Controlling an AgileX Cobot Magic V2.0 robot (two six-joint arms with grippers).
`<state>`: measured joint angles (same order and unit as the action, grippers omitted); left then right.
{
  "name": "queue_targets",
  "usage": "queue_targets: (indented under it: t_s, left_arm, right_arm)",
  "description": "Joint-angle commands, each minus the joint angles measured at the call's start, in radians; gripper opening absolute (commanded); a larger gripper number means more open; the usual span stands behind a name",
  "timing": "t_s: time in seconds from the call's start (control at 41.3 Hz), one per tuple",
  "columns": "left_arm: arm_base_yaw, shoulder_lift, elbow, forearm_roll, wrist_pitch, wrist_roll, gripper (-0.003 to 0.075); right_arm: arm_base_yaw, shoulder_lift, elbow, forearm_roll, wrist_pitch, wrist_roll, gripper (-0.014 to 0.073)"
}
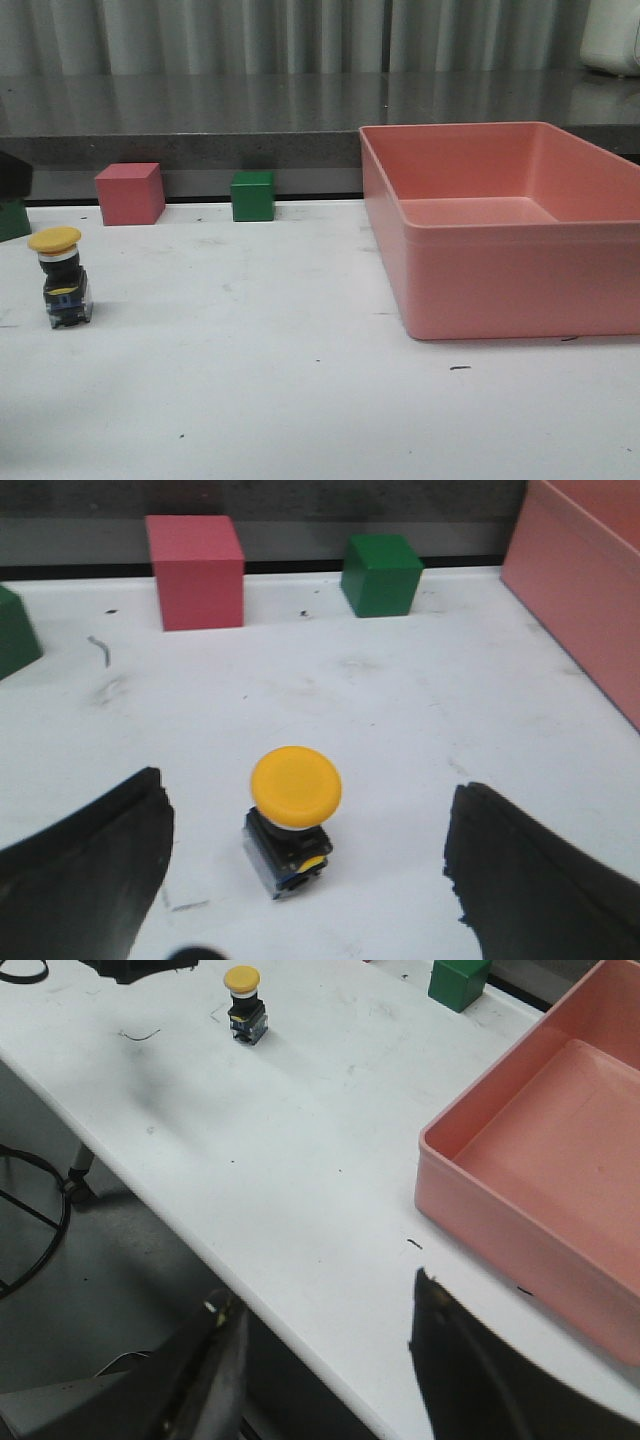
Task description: Place and stand button with both arms
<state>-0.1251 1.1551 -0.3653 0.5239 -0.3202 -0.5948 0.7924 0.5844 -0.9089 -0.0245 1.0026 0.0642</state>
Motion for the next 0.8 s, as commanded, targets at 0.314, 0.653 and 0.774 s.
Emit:
queue_targets:
  t_s: [0.314,0.653,0.774]
  left_arm:
    - [-0.351,-0.228,-0.368,-0.159,0.964,0.203,0.0547]
    - [-0.415,-0.338,-0.460,-0.464,1.104,0.571,0.0547]
    - [-0.415,-0.417,-0.460,-0.588,1.119,0.656,0.0547]
  right_arm:
    - [-0.005,0.003,-0.023,0.001,-0.064,-0.015,0.0403]
    - [-0.005,0.003,-0.023,0.001,-0.064,-0.015,0.0403]
    - [-0.005,0.003,-0.023,0.001,-0.064,-0.015,0.0403]
